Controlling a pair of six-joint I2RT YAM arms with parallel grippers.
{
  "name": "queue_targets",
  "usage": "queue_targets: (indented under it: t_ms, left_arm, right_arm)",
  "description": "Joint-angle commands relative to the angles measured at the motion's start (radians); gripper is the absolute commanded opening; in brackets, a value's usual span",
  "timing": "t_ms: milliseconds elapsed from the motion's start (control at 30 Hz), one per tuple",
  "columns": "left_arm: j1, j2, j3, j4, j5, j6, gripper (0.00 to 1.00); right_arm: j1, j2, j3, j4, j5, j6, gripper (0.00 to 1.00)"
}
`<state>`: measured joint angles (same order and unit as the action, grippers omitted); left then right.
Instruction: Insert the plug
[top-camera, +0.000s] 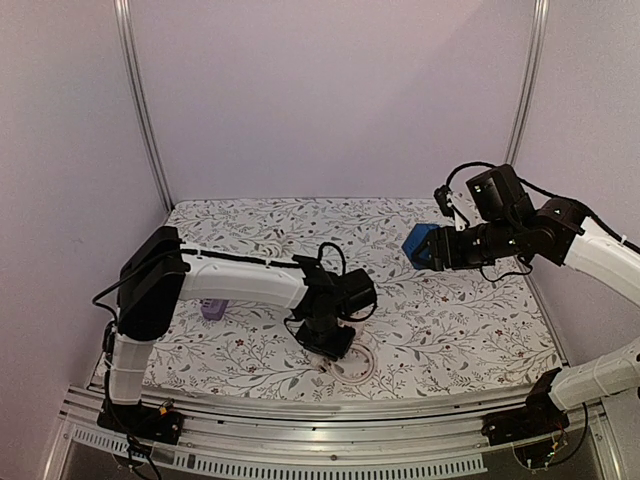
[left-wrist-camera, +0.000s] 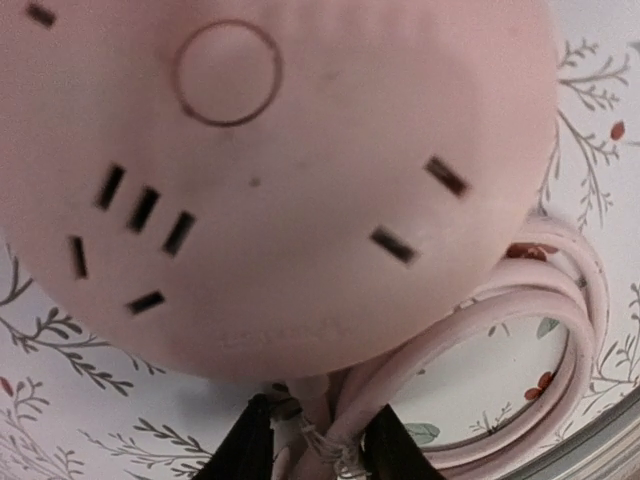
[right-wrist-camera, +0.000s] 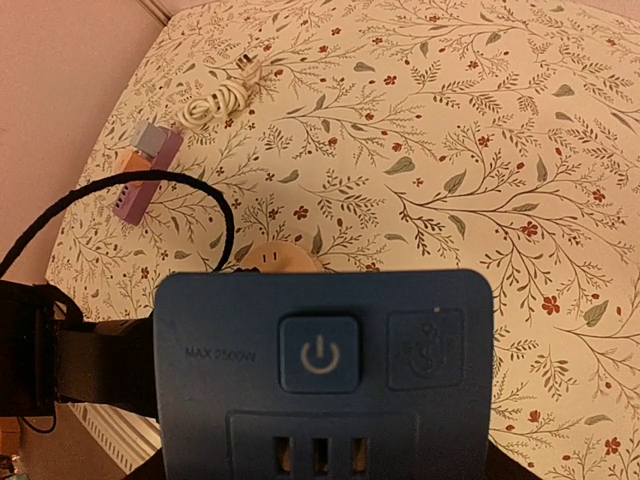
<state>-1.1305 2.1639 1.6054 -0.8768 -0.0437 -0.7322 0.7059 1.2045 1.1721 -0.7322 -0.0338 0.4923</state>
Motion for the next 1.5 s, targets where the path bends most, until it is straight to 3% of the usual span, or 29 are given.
queue_targets:
  t_ms: [0, 100, 333, 600, 767, 1033, 1133, 1233, 1267, 1300, 1333, 1467]
  left_arm:
    - [-0.008, -0.013, -0.043, 0.026, 0.02, 0.178, 0.22]
    - [-0.008, -0.013, -0.043, 0.003, 0.018, 0.293, 0.09]
    - [0.026, -0.136, -0.09, -0.082, -0.098, 0.667, 0.02]
    - [0.056, -0.231, -0.203, -0.046, -0.137, 1.033, 0.02]
    - [0.074, -0.238, -0.227, -0.034, -0.042, 1.247, 0.01]
    - [0.145, -0.186, -0.189, 0.04, 0.007, 1.421, 0.03]
    - [0.167, -0.167, -0.169, 0.089, 0.004, 1.367, 0.13]
    - [0.171, -0.182, -0.187, 0.131, 0.028, 1.355, 0.36]
    - [0.172, -0.191, -0.193, 0.137, 0.033, 1.361, 0.48]
    - [0.172, -0.198, -0.198, 0.149, 0.021, 1.362, 0.92]
    - [0.173, -0.204, -0.197, 0.149, 0.017, 1.365, 0.99]
    - [0.18, -0.239, -0.182, 0.155, 0.019, 1.356, 0.99]
  right_arm:
    - [-0.003, 0.004, 0.0, 0.037, -0.009, -0.001, 0.0]
    - [-0.003, 0.005, 0.001, 0.038, -0.012, -0.004, 0.0]
    - [-0.003, -0.013, -0.022, 0.056, -0.101, -0.077, 0.0]
    - [-0.003, -0.05, -0.159, 0.149, -0.307, -0.205, 0.0]
    - [-0.003, -0.007, -0.149, 0.162, -0.341, -0.245, 0.0]
    - [-0.003, 0.057, -0.136, 0.162, -0.376, -0.283, 0.0]
    - [-0.003, 0.068, -0.14, 0.16, -0.372, -0.291, 0.0]
    - [-0.003, 0.08, -0.14, 0.156, -0.366, -0.296, 0.0]
    - [-0.003, 0.082, -0.138, 0.158, -0.363, -0.297, 0.0]
    - [-0.002, 0.085, -0.14, 0.158, -0.36, -0.299, 0.0]
    - [-0.003, 0.087, -0.138, 0.16, -0.357, -0.302, 0.0]
    - [-0.004, 0.097, -0.13, 0.168, -0.351, -0.31, 0.0]
